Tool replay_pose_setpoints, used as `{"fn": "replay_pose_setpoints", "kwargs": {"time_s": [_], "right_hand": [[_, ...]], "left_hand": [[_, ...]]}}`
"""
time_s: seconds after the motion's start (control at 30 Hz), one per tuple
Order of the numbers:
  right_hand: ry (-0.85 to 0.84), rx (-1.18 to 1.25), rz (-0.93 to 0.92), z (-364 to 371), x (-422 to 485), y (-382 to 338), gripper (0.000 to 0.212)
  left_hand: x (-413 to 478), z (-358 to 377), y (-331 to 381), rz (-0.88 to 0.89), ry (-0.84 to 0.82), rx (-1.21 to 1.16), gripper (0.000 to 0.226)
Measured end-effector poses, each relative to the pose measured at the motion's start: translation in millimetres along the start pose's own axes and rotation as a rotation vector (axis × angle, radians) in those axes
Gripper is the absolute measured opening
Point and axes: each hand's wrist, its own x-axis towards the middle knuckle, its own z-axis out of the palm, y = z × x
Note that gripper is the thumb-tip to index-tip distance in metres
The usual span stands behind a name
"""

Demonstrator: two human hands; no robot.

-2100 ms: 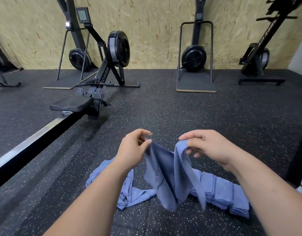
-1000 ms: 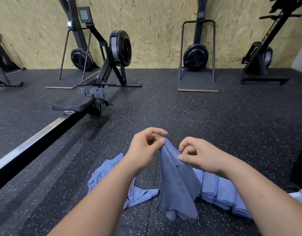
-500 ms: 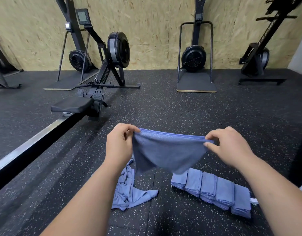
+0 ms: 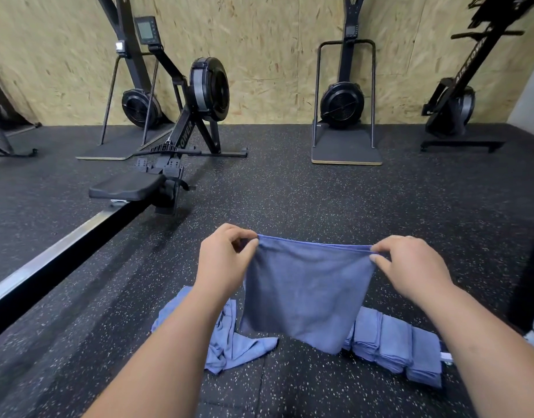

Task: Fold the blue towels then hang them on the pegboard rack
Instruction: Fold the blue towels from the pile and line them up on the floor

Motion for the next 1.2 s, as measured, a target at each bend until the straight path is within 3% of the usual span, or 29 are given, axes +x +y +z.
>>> {"fn": "replay_pose_setpoints", "kwargs": {"time_s": [0.23,0.37,0.5,0.63,0.73,0.87,0.93,1.07,1.2], "right_hand": [[0.239,0.263,0.031,-11,0,4,0.010],[0.248,0.500,0.009,-19,2,3,0.037],[0.266,0.462,-0.075,-24,1,1,0.017],[0.162,0.607,-0.040,-34,1,0,0.010],[0.019,0.859,-0.025,-38,4,5,0.005],[-0.006,1.094,0.062,-32,8,8,0.008],[0.013,1.167,0.150,-26,11,7,0.013],[0.047,1.189,0.337,-13,18,8,0.022],[0.063,1.062,0.406,-1,16,0,0.020]], "left_hand": [[2,-4,-7,-0.064,0.044,0.014,0.032],[4,-5,-5,-0.092,0.106,-0.052,0.023],[5,-6,-7,-0.115,0.149,-0.117,0.025],[8,-7,-15,-0.146,0.176,-0.142,0.020],[11,-10,-20,-0.176,0.156,-0.132,0.014],[12,-10,-23,-0.208,0.090,-0.051,0.006],[13,-6,-26,-0.290,0.026,-0.194,0.002],[10,1,-20,-0.584,-0.192,-0.752,0.009],[4,5,-8,-0.696,-0.259,-0.838,0.011]]}}
